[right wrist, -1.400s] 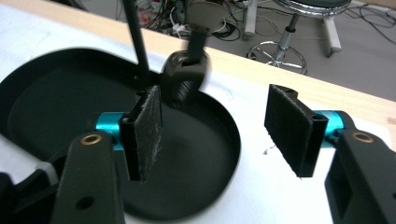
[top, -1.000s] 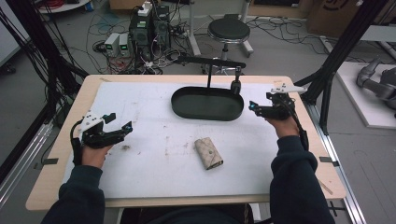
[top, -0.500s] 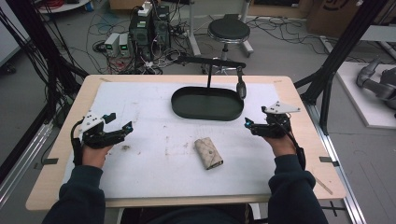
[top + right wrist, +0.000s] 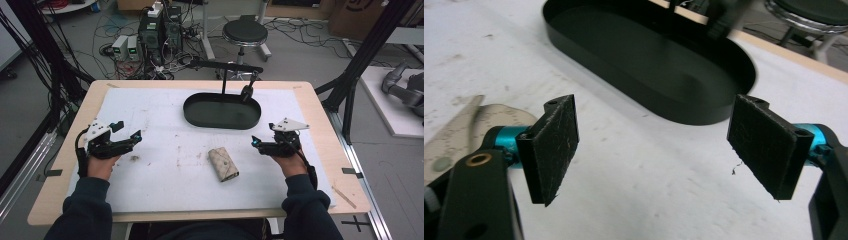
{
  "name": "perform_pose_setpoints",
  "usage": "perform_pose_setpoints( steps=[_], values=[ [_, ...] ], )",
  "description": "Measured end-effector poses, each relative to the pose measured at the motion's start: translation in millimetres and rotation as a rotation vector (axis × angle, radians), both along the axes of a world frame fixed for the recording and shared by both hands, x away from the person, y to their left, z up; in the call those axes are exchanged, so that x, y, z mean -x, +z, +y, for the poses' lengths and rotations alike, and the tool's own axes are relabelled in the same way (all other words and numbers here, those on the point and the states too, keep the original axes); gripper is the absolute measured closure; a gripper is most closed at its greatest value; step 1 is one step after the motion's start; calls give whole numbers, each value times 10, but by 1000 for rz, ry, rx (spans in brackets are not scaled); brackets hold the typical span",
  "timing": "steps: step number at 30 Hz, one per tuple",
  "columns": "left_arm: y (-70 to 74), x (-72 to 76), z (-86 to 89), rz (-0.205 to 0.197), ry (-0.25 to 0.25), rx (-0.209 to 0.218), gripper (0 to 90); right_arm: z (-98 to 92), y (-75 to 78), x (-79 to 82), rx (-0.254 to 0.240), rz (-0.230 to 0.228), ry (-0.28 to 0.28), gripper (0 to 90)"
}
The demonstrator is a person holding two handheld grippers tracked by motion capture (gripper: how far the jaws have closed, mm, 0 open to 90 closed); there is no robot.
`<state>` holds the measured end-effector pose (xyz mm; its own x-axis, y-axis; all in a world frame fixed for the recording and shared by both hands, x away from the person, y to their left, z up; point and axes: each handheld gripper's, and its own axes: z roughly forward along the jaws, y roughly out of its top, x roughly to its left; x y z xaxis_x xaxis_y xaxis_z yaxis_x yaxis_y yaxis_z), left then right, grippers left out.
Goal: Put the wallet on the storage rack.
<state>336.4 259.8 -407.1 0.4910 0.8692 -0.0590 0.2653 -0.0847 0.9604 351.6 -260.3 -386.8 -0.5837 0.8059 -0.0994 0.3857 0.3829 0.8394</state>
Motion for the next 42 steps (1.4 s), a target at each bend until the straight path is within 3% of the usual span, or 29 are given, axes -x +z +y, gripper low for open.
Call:
perform_pose_setpoints(
  steps=[4, 7, 11, 18, 19, 22, 25, 29, 34, 36, 38, 39, 41, 42],
  values=[
    [7, 18, -12, -5, -1, -9, 221, 113, -42, 25, -15, 6, 26, 211],
    [-3, 38, -14, -7, 1, -12, 226, 230, -105, 43, -39, 47, 58, 211],
    [-14, 26, -17, -4, 6, -11, 227, 365, -154, 68, -22, 66, 97, 211],
    [-29, 10, -27, 3, -3, -17, 227, 700, -297, 130, -25, 152, 192, 211],
    [-28, 11, -28, 3, -4, -16, 227, 803, -346, 152, -5, 164, 220, 211],
    [-24, 16, -25, 3, -1, -17, 227, 907, -411, 172, 17, 183, 231, 211],
    [-21, 17, -16, 3, 4, -16, 227, 1028, -499, 192, 78, 195, 255, 202],
    [-26, 13, -16, 4, 4, -11, 227, 1033, -504, 194, 91, 197, 260, 202],
    [-24, 14, -15, 4, 2, -13, 227, 973, -508, 134, 73, 251, 280, 210],
    [-24, 17, -13, 5, 6, -8, 227, 937, -487, 118, 103, 234, 323, 240],
    [-24, 17, -12, 6, 6, -8, 227, 893, -435, 125, 169, 195, 368, 290],
    [-25, 16, -12, 6, 6, -9, 227, 834, -392, 140, 236, 143, 378, 311],
    [-29, 12, -17, 6, 3, -9, 227, 798, -381, 138, 241, 132, 360, 309],
    [-30, 11, -18, 7, 2, -11, 227, 730, -384, 112, 193, 151, 308, 222]
  ],
)
